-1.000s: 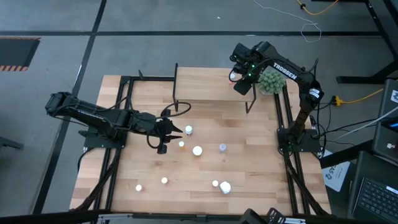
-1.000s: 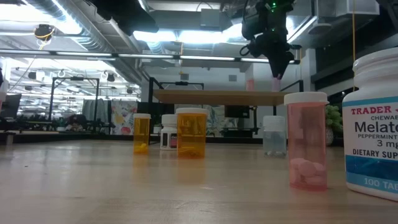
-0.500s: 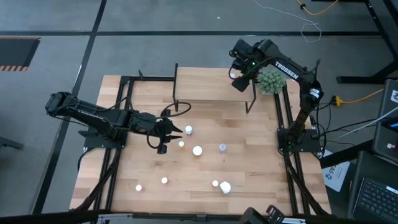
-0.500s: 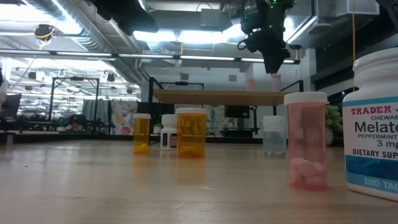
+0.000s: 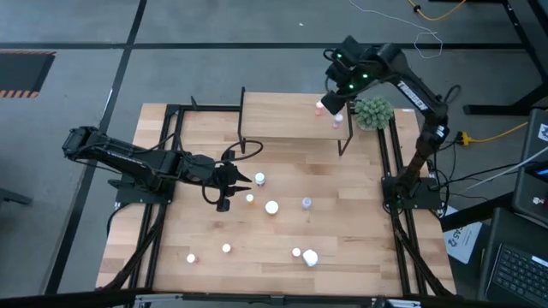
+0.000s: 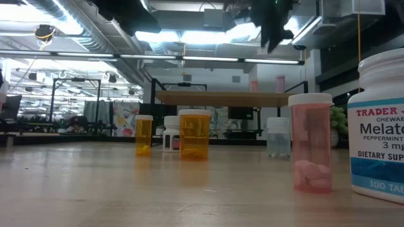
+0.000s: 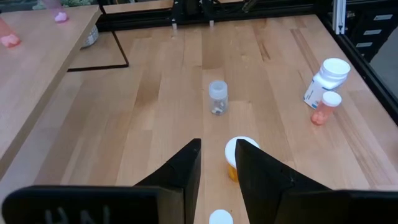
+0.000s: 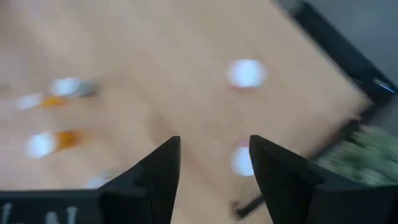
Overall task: Pick and place medicine bottles onto shelf by color
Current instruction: Put the transparent pill bottle on the shelf
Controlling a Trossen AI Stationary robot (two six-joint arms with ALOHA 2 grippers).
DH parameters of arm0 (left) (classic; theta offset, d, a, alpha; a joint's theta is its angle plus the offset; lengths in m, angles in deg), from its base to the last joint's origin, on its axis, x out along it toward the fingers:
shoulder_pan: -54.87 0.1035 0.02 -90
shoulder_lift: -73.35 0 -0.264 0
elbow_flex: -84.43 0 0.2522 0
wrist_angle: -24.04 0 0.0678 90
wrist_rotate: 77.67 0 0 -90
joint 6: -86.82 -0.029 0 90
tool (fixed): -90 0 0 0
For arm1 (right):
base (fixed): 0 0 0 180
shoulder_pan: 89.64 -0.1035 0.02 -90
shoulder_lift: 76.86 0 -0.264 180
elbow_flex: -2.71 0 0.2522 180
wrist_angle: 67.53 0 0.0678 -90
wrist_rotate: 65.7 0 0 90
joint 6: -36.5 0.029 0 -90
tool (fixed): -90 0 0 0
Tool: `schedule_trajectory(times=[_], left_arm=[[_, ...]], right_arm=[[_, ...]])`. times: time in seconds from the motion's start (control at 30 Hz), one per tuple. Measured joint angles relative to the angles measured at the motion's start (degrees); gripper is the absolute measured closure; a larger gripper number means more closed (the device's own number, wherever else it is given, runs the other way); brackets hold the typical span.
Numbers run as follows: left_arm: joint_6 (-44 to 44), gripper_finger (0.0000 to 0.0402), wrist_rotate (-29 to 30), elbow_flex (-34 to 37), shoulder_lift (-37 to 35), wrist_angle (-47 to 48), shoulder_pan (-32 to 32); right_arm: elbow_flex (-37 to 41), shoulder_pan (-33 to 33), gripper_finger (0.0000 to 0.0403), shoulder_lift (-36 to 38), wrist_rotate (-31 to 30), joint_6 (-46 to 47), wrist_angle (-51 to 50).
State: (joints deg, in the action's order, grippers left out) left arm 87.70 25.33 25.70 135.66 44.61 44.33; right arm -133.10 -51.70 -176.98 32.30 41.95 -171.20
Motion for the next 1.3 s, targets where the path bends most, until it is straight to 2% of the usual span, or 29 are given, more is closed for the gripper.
schedule_trajectory(times=[0.1,0.17,0.3,0.4,0.57,0.87,0.93,1.03,1.13,1.3], left_arm=[[0.06,0.0306,-0.01,0.00,-0.02,-0.20,0.01],[0.06,0.0306,-0.01,0.00,-0.02,-0.22,0.00],[0.76,0.0306,-0.01,-0.01,-0.01,-0.35,0.07],[4.59,0.0306,0.02,-0.02,0.00,1.11,0.19],[9.62,0.0306,-0.02,-0.02,-0.13,5.56,0.03],[15.41,0.0306,-0.50,-0.02,1.77,10.92,-0.14],[15.45,0.0306,-0.50,-0.02,1.86,11.43,-0.14],[15.27,0.0306,-0.48,-0.04,2.20,11.29,-0.14],[15.19,0.0306,-0.50,-0.02,2.92,11.36,-0.14],[15.12,0.0306,-0.48,-0.02,3.21,11.12,-0.14]], right_arm=[[0.29,-2.30,0.0208,3.70,6.46,-1.73,0.02],[1.26,-4.36,0.0208,6.45,8.44,-2.68,-0.26],[4.69,-9.74,0.0208,12.71,8.10,-2.45,0.08],[9.79,-14.26,0.0208,16.79,7.59,-0.02,1.79],[23.31,-22.03,0.0208,22.88,3.56,3.67,11.62],[53.24,-34.29,0.0208,25.70,3.28,9.24,43.04],[58.83,-36.91,0.0208,25.31,0.54,9.07,50.23],[65.60,-40.81,0.0216,24.63,-6.76,7.78,59.32],[69.99,-43.85,0.0227,24.47,-12.86,7.63,64.45],[75.23,-47.11,0.0237,24.49,-15.02,9.39,72.48]])
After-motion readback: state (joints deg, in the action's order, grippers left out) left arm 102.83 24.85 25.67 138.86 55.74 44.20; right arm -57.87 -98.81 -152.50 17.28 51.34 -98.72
